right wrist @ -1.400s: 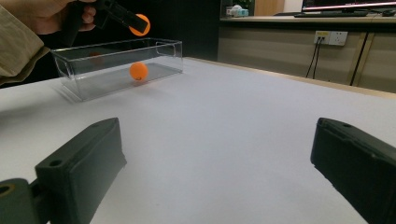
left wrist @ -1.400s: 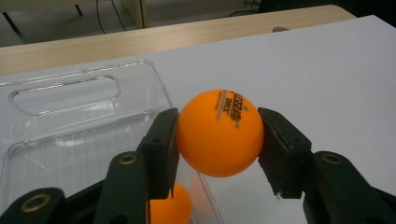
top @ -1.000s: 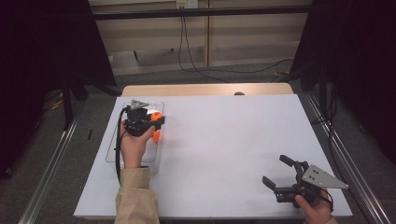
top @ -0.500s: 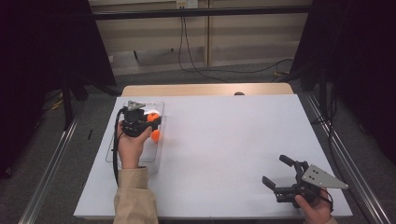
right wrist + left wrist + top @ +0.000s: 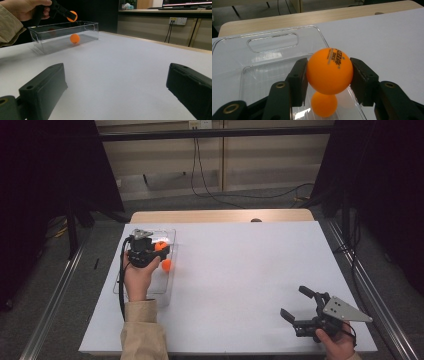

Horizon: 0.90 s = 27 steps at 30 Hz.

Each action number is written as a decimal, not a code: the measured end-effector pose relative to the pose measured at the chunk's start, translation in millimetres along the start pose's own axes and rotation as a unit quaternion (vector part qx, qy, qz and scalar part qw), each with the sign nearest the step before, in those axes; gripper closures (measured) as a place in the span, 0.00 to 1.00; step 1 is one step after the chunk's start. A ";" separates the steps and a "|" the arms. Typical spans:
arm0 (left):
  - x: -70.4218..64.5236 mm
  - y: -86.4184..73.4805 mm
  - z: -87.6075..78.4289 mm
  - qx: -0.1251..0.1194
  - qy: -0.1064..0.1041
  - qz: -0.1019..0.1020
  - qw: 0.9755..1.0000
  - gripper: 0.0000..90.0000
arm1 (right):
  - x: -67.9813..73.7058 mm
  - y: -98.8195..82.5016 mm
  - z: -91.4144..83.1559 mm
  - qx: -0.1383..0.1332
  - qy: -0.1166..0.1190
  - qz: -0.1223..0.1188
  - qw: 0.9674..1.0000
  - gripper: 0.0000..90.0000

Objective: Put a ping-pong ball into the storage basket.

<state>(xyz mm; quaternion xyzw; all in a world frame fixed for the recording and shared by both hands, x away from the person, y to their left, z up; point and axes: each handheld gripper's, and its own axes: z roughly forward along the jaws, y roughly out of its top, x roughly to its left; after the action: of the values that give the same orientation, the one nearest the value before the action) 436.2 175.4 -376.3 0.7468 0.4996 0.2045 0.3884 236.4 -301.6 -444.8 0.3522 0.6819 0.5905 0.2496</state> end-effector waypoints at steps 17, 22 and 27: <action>5.9 -4.6 1.9 0.009 0.010 -0.003 1.000 0.57 | 0.3 0.3 1.3 0.000 0.002 0.001 1.000 0.02; 7.3 -5.4 2.2 0.012 0.014 -0.002 1.000 0.57 | 0.3 0.3 2.2 0.000 0.003 0.000 1.000 0.02; 9.3 -6.7 1.6 0.012 0.017 -0.006 1.000 0.57 | 0.3 0.4 2.4 0.000 0.003 0.000 1.000 0.02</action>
<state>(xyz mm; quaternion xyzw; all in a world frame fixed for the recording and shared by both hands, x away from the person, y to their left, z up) 437.3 184.5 -383.3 0.7451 0.5129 0.2083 0.3719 238.1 -299.9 -444.8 0.3503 0.6827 0.5915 0.2476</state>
